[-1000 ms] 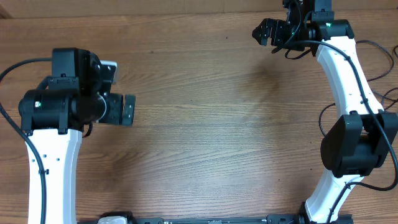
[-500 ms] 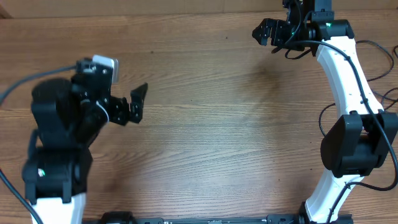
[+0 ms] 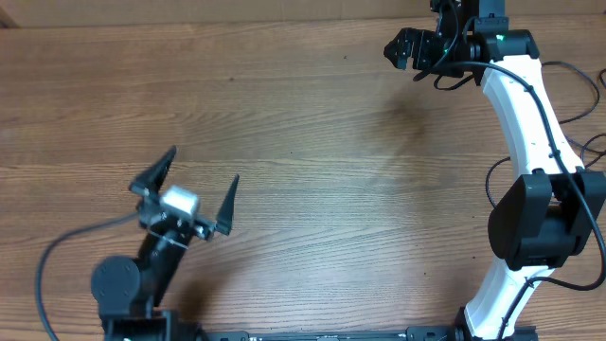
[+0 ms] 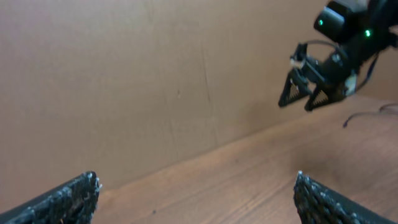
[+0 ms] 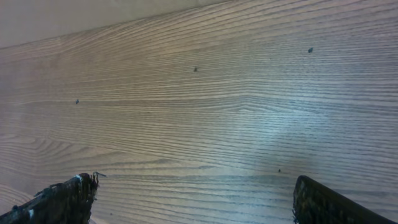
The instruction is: Untangle cables
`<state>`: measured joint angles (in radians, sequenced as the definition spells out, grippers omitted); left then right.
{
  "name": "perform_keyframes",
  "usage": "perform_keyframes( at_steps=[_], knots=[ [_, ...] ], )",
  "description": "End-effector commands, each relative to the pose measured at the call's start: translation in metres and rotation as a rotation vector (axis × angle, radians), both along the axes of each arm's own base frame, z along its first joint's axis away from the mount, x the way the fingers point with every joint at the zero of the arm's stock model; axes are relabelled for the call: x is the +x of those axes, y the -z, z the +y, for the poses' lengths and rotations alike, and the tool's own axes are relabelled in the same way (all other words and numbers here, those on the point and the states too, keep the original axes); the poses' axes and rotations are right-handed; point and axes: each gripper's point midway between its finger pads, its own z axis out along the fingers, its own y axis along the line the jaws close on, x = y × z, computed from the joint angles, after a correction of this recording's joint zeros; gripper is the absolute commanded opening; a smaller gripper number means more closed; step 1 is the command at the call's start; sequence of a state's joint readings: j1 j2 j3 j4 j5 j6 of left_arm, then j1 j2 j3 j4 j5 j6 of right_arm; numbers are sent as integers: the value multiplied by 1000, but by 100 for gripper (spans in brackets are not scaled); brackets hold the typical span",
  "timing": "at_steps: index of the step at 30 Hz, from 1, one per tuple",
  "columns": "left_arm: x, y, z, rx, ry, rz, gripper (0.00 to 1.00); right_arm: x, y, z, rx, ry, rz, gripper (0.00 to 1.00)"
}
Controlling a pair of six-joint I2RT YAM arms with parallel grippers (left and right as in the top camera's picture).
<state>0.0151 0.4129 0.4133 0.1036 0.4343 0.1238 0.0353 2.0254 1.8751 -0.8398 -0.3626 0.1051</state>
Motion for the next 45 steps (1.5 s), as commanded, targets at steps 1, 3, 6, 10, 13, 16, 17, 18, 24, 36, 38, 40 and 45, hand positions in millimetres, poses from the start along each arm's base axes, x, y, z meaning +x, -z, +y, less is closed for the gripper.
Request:
perform_keyframes(
  at_steps=[1,3,6,10,13,16,17,18,24,36,38,40,45],
  knots=[
    [-11,28,-1,12,6,-40,99,-1,-1,2,5,-5,-1,100],
    [-16,41,-1,11,6,-60,100,-1,-1,2,5,-5,-1,100],
    [-21,64,0,-17,1,-76,100,-1,-1,2,5,-5,-1,100],
    [-24,83,0,-43,4,-76,100,-1,-1,2,5,-5,-1,100],
    [-24,89,2,-45,-6,-47,100,-1,-1,2,5,-5,-1,100],
    [-21,96,5,-48,-24,-18,100,-1,-1,2,5,-5,-1,100],
    [-21,99,5,-48,-25,-5,100,-1,-1,2,5,-5,-1,100],
    [-20,103,5,-48,-27,13,100,-1,-1,2,5,-5,-1,100],
    [-17,141,11,-54,-67,177,99,-1,-1,2,5,-5,-1,100],
    [-17,140,11,-53,-70,172,100,-1,-1,2,5,-5,-1,100],
    [-17,139,11,-53,-70,169,100,-1,-1,2,5,-5,-1,100],
    [-17,139,11,-53,-70,169,99,-1,-1,2,5,-5,-1,100],
    [-17,140,11,-53,-70,170,100,-1,-1,2,5,-5,-1,100]
  ],
)
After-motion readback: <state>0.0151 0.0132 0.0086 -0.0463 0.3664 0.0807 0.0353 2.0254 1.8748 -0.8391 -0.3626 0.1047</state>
